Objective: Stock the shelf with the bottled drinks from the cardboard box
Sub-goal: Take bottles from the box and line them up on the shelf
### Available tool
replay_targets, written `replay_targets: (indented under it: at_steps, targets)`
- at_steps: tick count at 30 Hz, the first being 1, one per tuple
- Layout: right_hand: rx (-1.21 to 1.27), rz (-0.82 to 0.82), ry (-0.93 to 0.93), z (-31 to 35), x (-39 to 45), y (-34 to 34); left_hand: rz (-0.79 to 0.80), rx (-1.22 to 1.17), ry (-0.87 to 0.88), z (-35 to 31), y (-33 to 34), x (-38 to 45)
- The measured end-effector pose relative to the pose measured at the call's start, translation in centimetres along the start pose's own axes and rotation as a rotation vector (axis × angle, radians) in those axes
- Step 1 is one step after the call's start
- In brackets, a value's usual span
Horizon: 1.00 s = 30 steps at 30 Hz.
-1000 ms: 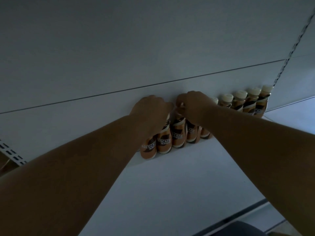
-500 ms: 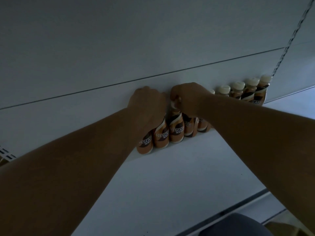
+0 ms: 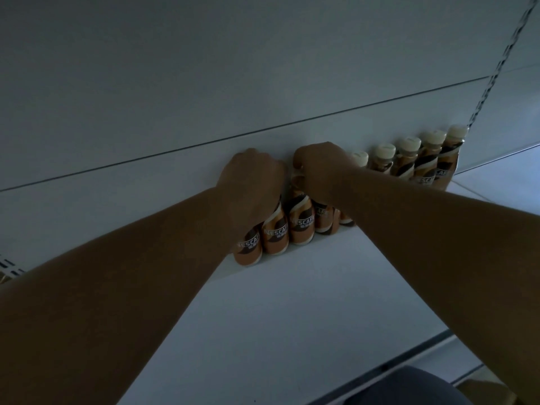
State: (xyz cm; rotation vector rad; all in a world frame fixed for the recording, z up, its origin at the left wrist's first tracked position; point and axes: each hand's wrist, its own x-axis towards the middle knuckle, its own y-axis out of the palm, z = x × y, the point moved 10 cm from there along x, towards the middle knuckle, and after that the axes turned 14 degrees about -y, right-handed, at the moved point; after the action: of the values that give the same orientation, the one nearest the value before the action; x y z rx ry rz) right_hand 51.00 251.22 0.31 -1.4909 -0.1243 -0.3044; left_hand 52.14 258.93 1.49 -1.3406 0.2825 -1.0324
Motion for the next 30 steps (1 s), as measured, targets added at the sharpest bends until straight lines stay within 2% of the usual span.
replay_targets:
  at_steps: [8, 18, 26, 30]
  targets:
    - [0.039, 0.01, -0.017, 0.1, -0.5, -0.4, 0.009, -0.018, -0.016, -0.1, 0.0, -0.2]
    - [0.119, 0.002, 0.028, -0.3, -1.1, -0.7, 0.005, -0.186, -0.065, 0.2, -0.5, -0.2]
    - [0.029, -0.108, 0.12, -6.5, -3.8, -3.6, 0.019, -0.307, 0.022, -3.8, -1.1, 2.7]
    - [-0.041, 0.006, 0.136, -10.0, -4.8, -2.9, 0.083, -0.271, 0.059, -6.9, -0.4, 4.7]
